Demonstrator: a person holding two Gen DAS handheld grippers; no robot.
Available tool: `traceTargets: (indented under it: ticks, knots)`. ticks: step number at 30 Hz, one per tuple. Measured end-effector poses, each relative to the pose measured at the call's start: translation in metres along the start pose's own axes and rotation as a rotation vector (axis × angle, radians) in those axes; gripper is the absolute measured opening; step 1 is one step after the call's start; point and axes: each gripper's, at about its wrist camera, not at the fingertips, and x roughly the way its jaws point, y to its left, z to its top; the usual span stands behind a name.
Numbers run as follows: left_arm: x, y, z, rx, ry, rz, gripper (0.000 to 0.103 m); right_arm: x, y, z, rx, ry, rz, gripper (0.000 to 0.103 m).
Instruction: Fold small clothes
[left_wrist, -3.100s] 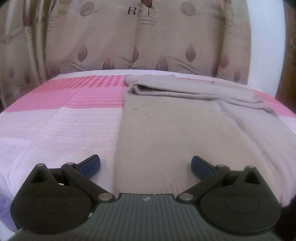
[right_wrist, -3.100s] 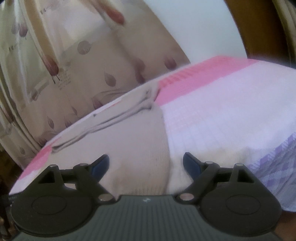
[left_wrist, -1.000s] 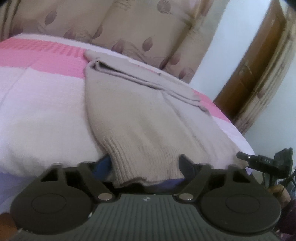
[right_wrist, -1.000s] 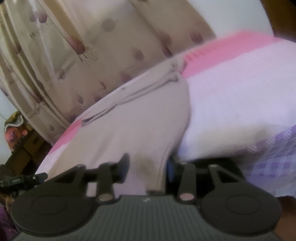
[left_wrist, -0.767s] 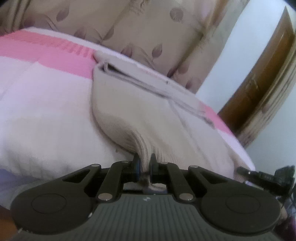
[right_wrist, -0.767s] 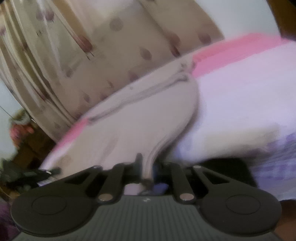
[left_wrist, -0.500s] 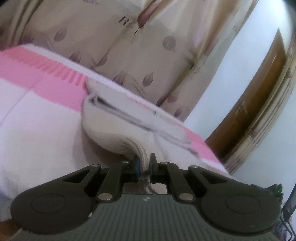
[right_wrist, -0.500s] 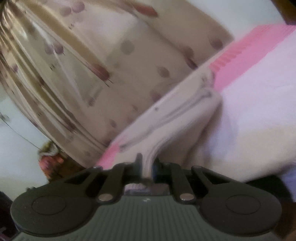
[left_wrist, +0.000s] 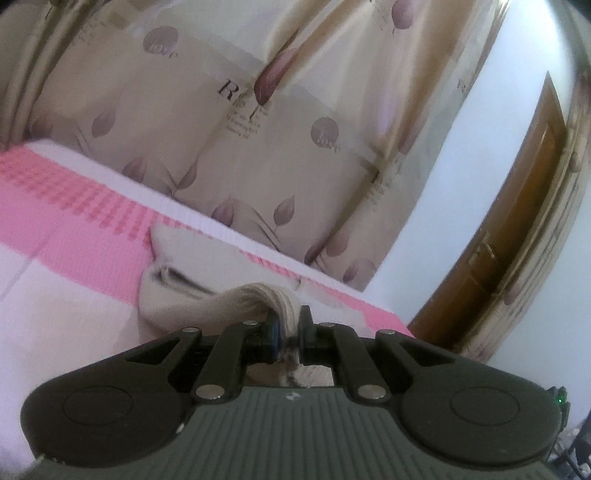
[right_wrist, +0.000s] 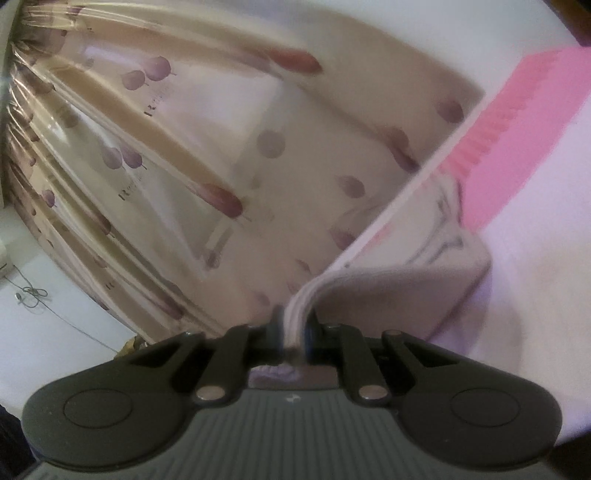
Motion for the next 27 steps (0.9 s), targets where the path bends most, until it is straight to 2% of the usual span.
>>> traceTargets:
  ticks: [13, 21, 27]
  knots:
    - [0.056, 0.009, 0.043, -0.044, -0.08, 0.087, 0.01, 0.065, -0.004, 0.064, -0.064, -0.026, -0.035, 0.011]
    - [0.07, 0.022, 0.051, -0.079, -0.104, 0.118, 0.01, 0.085, -0.009, 0.08, -0.085, -0.04, -0.076, 0.011]
    - [0.078, 0.023, 0.054, -0.069, -0.112, 0.141, 0.01, 0.099, -0.016, 0.086, -0.082, -0.043, -0.103, 0.011]
